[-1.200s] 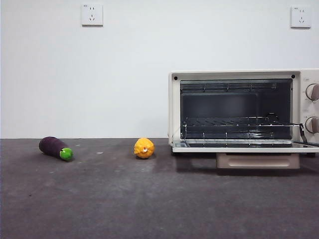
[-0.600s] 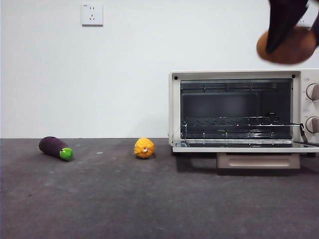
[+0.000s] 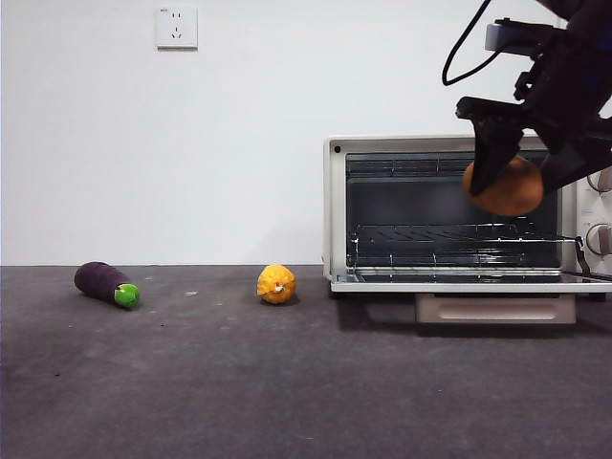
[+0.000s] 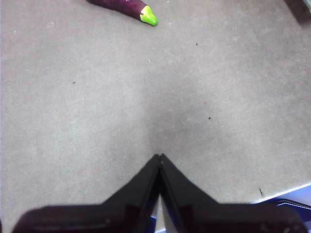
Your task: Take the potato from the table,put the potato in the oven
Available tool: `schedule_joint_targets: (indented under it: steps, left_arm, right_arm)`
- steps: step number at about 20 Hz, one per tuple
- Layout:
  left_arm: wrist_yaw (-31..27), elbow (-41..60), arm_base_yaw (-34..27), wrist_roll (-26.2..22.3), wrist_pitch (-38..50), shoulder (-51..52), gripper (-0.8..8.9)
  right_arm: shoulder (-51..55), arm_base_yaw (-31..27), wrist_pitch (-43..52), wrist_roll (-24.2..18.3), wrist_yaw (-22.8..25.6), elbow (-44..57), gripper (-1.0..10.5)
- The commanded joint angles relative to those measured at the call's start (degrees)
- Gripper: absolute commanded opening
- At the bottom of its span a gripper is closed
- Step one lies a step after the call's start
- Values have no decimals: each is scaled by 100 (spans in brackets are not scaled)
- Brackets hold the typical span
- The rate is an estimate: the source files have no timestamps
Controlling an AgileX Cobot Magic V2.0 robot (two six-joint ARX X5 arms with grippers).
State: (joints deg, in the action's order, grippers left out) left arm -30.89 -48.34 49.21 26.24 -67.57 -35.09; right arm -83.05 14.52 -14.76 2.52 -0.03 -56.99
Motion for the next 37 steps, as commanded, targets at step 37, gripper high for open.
schedule_joint_targets:
  steps: [37]
  left_arm:
    - [142, -22, 13, -70, 590, -168, -6]
  right_arm:
    - [-1657, -79, 1635, 238, 505, -815, 231]
